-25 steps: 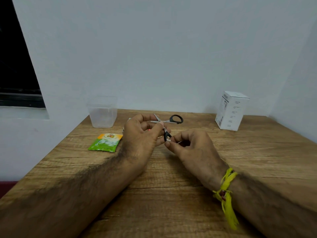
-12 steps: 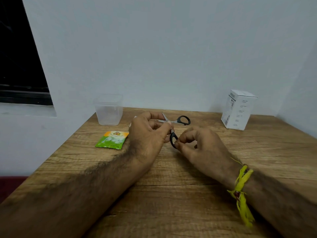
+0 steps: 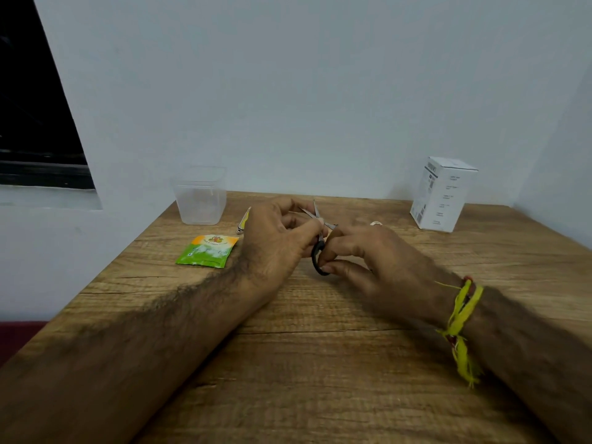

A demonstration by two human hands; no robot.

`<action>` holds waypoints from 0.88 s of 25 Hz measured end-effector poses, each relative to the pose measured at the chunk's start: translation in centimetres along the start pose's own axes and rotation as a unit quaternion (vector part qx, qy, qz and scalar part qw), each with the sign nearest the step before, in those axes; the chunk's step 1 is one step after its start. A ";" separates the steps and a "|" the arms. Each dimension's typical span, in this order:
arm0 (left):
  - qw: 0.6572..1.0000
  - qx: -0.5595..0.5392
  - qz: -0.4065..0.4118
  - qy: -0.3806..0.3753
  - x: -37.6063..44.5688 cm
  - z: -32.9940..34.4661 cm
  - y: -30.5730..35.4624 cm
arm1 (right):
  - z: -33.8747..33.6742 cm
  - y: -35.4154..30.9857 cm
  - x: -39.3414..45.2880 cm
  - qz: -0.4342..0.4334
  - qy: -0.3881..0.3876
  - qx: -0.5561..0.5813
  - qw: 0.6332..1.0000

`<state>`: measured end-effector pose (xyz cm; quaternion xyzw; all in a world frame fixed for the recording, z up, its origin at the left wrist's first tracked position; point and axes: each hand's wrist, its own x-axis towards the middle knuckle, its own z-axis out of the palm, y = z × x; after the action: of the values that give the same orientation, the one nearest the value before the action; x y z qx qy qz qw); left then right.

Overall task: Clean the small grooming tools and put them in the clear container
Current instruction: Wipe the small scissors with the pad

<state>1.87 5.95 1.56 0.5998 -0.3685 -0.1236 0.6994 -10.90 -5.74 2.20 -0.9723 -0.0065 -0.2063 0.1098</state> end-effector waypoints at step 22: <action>0.992 0.030 -0.084 -0.084 0.3 -0.8 1.0 | -1.1 -1.5 -0.3 -0.093 0.003 -0.185 0.978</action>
<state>2.38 6.63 2.64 0.6369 -0.3779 -0.2205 0.6347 -11.69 -4.50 3.42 -0.9704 -0.0588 -0.2157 -0.0914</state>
